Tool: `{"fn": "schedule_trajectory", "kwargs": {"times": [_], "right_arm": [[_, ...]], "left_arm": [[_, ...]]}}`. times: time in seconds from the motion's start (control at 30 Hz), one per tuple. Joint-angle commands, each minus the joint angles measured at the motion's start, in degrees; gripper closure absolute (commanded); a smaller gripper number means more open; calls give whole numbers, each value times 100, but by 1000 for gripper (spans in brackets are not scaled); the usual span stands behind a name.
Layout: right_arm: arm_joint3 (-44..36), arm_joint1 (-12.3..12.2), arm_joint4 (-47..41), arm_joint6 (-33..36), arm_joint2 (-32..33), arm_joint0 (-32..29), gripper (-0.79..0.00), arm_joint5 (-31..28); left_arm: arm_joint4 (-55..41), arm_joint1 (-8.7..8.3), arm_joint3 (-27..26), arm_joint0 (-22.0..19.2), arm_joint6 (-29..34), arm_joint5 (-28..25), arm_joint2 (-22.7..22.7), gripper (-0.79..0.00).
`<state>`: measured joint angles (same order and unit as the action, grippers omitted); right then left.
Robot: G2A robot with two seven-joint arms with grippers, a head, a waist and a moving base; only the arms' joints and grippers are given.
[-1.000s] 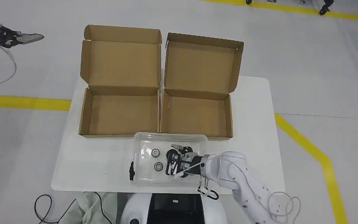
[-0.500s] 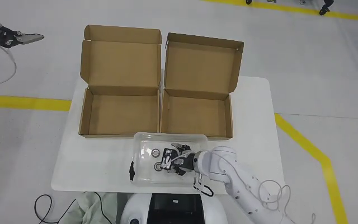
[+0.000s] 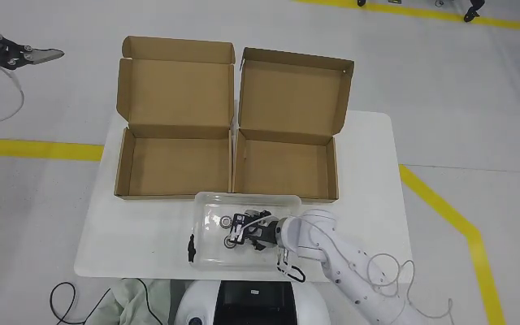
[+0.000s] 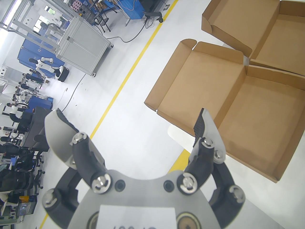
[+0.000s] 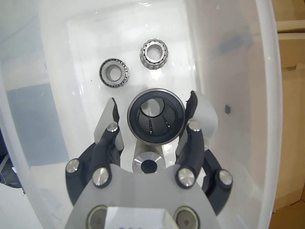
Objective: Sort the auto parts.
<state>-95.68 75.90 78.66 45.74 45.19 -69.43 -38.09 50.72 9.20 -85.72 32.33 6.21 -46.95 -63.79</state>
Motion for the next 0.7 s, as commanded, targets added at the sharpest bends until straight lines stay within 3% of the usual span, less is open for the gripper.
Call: {"fn": "schedule_trajectory", "kwargs": {"times": [0.0,0.17,0.4,0.67], "right_arm": [[7,-2,3,38,-17,15,-329,30],[-3,-13,-4,86,-43,40,-6,58],[-155,-63,65,-27,24,-22,0,113],[-507,-181,34,-680,369,-348,0,223]], "left_arm": [[0,0,0,0,0,0,0,-785],[0,0,0,0,0,0,0,-785],[0,0,0,0,0,0,0,-785],[0,0,0,0,0,0,0,-785]]}}
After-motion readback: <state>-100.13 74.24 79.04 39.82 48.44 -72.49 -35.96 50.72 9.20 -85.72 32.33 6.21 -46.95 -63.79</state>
